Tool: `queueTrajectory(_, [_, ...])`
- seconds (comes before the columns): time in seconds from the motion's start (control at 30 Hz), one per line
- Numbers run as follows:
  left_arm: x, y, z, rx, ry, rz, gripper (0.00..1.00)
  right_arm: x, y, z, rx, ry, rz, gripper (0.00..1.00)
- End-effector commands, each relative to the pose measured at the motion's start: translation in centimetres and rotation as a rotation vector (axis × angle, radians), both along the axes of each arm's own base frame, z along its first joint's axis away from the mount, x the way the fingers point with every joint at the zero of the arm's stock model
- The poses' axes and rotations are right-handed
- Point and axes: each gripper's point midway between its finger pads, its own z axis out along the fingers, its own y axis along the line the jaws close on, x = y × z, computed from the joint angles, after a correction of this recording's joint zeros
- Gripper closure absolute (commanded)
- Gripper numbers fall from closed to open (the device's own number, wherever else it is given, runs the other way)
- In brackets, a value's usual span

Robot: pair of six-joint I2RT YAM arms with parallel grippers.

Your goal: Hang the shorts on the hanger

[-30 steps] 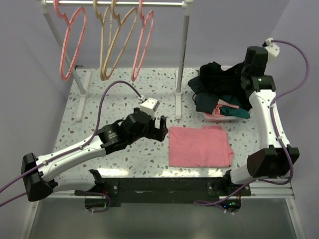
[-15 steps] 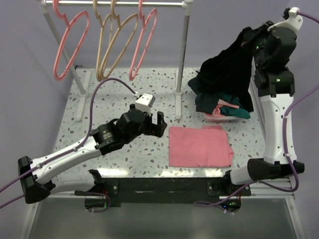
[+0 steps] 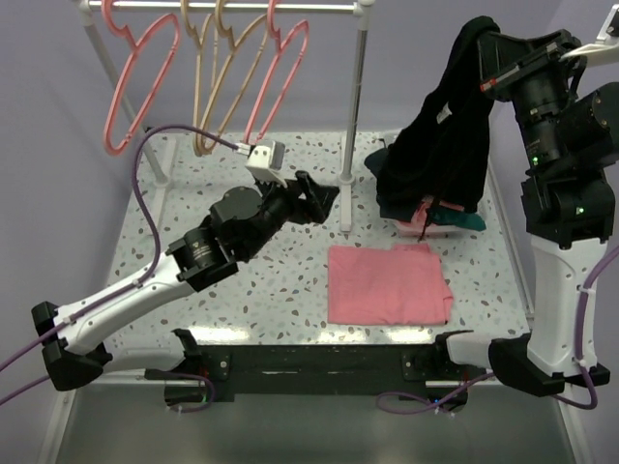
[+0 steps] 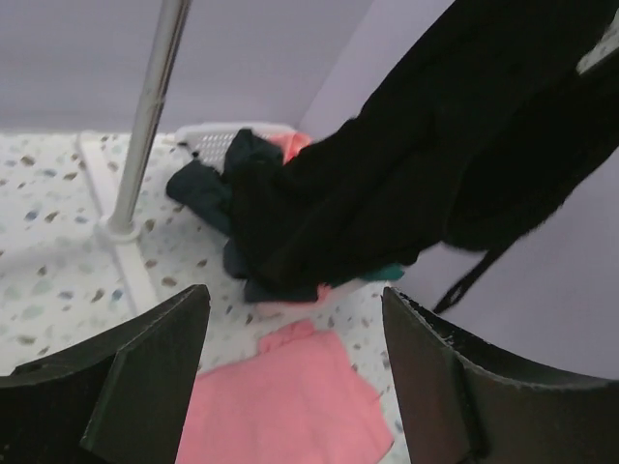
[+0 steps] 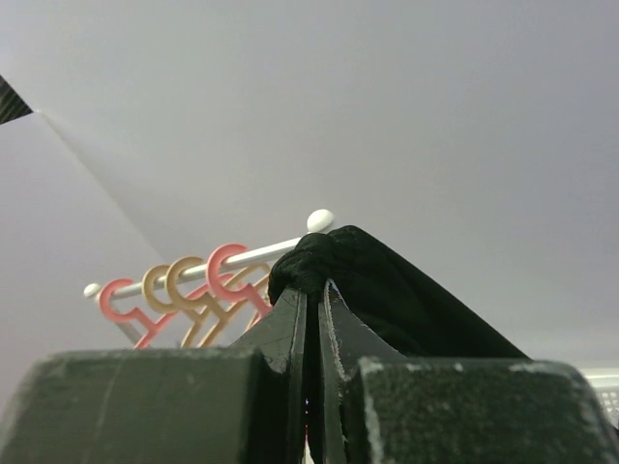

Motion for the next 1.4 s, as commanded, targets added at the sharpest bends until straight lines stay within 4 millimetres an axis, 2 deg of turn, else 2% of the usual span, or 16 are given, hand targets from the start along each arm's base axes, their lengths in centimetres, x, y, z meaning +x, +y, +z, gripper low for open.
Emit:
queueTrajectory(0.0, [1.9, -5.0, 7.0, -0.244, -0.106, -0.062, 0.26, -1.5, 1.0, 2.1, 0.017, -0.076, 0.062, 1.0])
queueTrajectory(0.07, [2.2, -8.1, 6.5, -0.245, -0.091, -0.138, 0.28, -1.6, 1.1, 1.9, 0.011, -0.067, 0.066, 1.0])
queueTrajectory(0.13, [1.9, -9.5, 6.8, -0.302, -0.095, -0.189, 0.29, -1.5, 1.3, 1.6, 0.006, -0.057, 0.075, 1.0])
queueTrajectory(0.17, [1.6, -10.2, 5.8, -0.301, -0.085, -0.218, 0.29, -1.6, 1.4, 1.5, 0.005, -0.057, 0.078, 1.0])
queueTrajectory(0.23, [1.0, -10.4, 5.9, -0.341, -0.097, -0.234, 0.28, -1.5, 1.6, 1.1, -0.005, -0.044, 0.086, 1.0])
queueTrajectory(0.27, [0.9, -10.2, 5.1, -0.341, -0.088, -0.233, 0.28, -1.5, 1.6, 1.0, -0.01, -0.041, 0.087, 1.0])
queueTrajectory(0.4, [0.5, -9.5, 4.8, -0.372, -0.091, -0.222, 0.26, -1.5, 1.6, 0.7, -0.019, -0.034, 0.087, 1.0])
queueTrajectory(0.77, [-0.9, -10.4, 6.3, -0.413, -0.152, -0.264, 0.28, -1.1, 1.9, 0.3, -0.021, -0.017, 0.094, 1.0])
queueTrajectory(0.87, [-0.6, -11.5, 5.8, -0.385, -0.137, -0.252, 0.28, -0.8, 1.9, 0.0, -0.021, -0.008, 0.093, 1.0])
queueTrajectory(0.9, [-0.2, -12.0, 4.7, -0.34, -0.112, -0.239, 0.29, -0.8, 1.9, -0.1, -0.021, -0.006, 0.094, 1.0])
queueTrajectory(0.97, [1.2, -12.7, 3.9, -0.303, -0.091, -0.184, 0.3, -0.8, 2.0, -0.1, -0.019, -0.007, 0.095, 1.0])
queueTrajectory(1.1, [3.7, -11.8, 2.1, -0.251, -0.07, -0.031, 0.4, -1.2, 2.0, 0.1, -0.018, -0.012, 0.1, 1.0])
queueTrajectory(1.27, [5.6, -11.7, 2.9, -0.185, -0.116, 0.061, 0.54, -1.4, 2.1, -0.5, -0.016, -0.002, 0.106, 1.0])
queueTrajectory(1.3, [5.8, -11.7, 2.8, -0.156, -0.126, 0.069, 0.67, -1.5, 2.1, -0.5, -0.017, -0.004, 0.106, 1.0])
queueTrajectory(1.33, [6.0, -11.5, 3.1, -0.147, -0.133, 0.076, 0.76, -1.6, 2.0, -0.4, -0.018, -0.007, 0.105, 1.0])
queueTrajectory(1.37, [6.1, -10.8, 4.2, -0.15, -0.148, 0.094, 0.85, -1.6, 2.0, -0.6, -0.022, -0.002, 0.102, 1.0])
